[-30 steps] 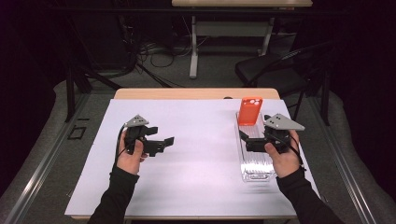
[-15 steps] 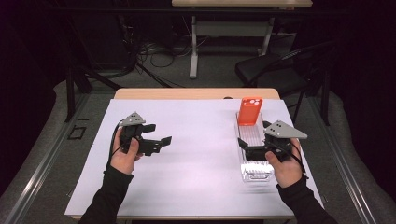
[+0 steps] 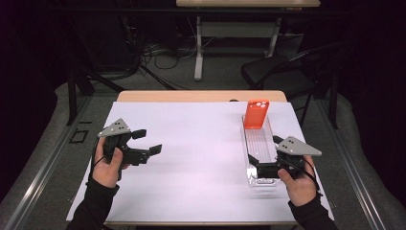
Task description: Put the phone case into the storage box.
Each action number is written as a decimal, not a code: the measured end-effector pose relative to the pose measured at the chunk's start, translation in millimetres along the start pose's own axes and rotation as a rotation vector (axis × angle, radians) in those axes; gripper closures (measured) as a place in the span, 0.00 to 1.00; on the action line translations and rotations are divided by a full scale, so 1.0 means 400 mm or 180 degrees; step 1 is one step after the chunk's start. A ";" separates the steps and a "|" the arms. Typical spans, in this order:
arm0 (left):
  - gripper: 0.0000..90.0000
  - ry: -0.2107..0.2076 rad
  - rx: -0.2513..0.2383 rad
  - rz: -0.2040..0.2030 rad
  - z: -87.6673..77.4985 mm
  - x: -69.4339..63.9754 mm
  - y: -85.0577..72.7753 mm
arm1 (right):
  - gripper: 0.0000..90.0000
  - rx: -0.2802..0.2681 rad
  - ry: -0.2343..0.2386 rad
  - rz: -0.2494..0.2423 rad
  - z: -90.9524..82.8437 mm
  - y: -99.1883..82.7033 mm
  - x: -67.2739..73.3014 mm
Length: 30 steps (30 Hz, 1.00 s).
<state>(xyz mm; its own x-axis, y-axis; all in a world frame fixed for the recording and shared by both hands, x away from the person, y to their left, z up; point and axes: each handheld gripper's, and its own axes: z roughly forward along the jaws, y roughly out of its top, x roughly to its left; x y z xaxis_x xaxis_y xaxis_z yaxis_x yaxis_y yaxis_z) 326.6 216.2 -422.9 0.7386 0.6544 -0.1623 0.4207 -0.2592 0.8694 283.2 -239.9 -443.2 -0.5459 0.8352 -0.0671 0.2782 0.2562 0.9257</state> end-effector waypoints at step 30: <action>0.16 0.0188 -0.0076 -0.0061 -0.082 0.019 -0.103 | 0.00 0.0034 -0.0255 0.0166 -0.086 -0.110 -0.014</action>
<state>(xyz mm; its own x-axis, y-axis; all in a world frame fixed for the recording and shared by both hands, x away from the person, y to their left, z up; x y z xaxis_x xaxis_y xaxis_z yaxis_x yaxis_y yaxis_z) 297.6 255.2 -444.5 0.6977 0.7001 -0.1519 0.4213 -0.2296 0.8774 246.9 -272.7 -470.9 -0.4656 0.8837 -0.0490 0.3130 0.2162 0.9248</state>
